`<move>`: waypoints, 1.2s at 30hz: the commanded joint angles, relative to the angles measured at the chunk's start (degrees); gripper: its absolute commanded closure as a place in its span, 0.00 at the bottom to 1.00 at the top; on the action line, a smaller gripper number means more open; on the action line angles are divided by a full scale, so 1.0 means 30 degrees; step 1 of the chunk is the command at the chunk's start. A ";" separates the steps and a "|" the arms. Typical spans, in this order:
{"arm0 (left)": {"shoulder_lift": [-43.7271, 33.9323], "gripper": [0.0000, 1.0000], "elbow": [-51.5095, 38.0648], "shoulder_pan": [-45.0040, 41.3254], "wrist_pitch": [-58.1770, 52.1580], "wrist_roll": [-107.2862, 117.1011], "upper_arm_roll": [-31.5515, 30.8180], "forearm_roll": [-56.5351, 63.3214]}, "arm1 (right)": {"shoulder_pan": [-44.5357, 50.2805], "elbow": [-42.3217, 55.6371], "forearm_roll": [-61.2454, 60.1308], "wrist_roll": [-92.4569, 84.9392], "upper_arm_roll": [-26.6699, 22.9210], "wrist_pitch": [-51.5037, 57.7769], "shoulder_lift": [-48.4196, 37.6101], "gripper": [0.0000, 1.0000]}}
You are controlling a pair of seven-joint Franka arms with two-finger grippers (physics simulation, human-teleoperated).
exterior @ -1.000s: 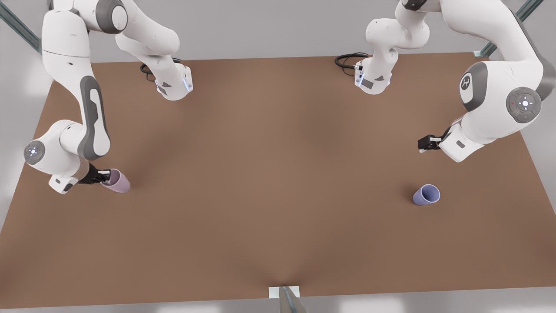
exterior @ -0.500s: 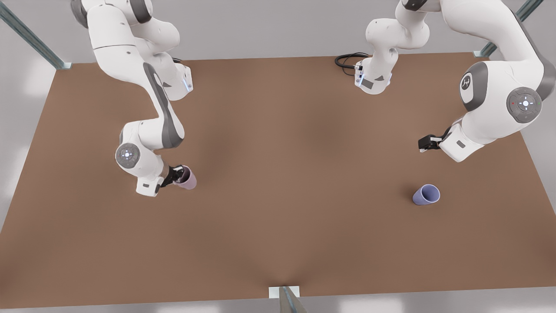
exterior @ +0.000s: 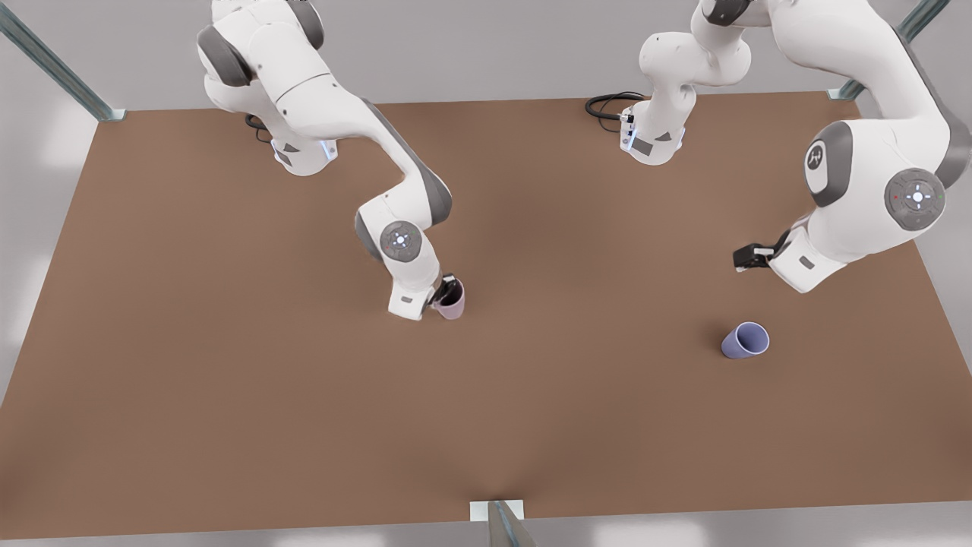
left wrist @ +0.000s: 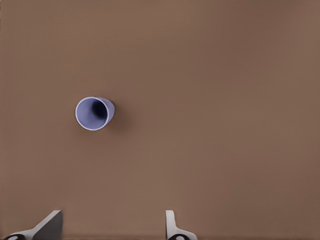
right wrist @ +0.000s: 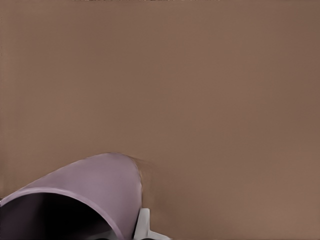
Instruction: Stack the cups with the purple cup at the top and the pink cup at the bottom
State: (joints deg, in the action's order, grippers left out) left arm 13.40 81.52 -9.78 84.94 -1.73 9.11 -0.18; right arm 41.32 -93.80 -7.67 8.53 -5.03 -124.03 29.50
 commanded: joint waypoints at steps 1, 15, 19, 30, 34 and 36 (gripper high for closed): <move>0.0073 0.00 0.0276 0.1031 0.2090 -0.0039 0.0275 -0.0086 | 0.0641 0.0766 0.0066 1.4117 0.0006 -0.0025 0.0655 0.79; 0.4995 0.00 0.2151 0.3698 1.0855 -0.2236 0.0070 -0.1082 | 0.1784 0.3638 0.0124 1.6375 0.1091 -0.1637 0.4553 0.79; 0.5464 0.00 0.2883 0.3962 1.1119 -0.4080 0.0040 -0.1082 | 0.2018 0.3638 0.0095 1.6346 0.1090 -0.1725 0.4787 0.79; 0.6166 0.00 0.4642 0.4402 1.2496 -0.6748 0.0040 -0.1141 | 0.2048 0.3521 0.0095 1.6287 0.1090 -0.2076 0.4758 0.00; 0.6518 0.00 0.4613 0.4431 1.2554 -0.6748 0.0040 -0.1258 | 0.2048 0.3345 0.0095 1.6082 0.1032 -0.2076 0.4494 0.00; 0.6723 0.00 0.4613 0.4519 1.2525 -0.6718 0.0040 -0.1258 | 0.2048 0.3345 0.0095 1.6082 0.1002 -0.2047 0.4290 0.00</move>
State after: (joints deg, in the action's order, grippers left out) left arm 33.44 95.39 3.75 121.80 -15.62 9.22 -3.93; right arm 47.47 -83.88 -6.92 51.85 -1.99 -129.73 42.55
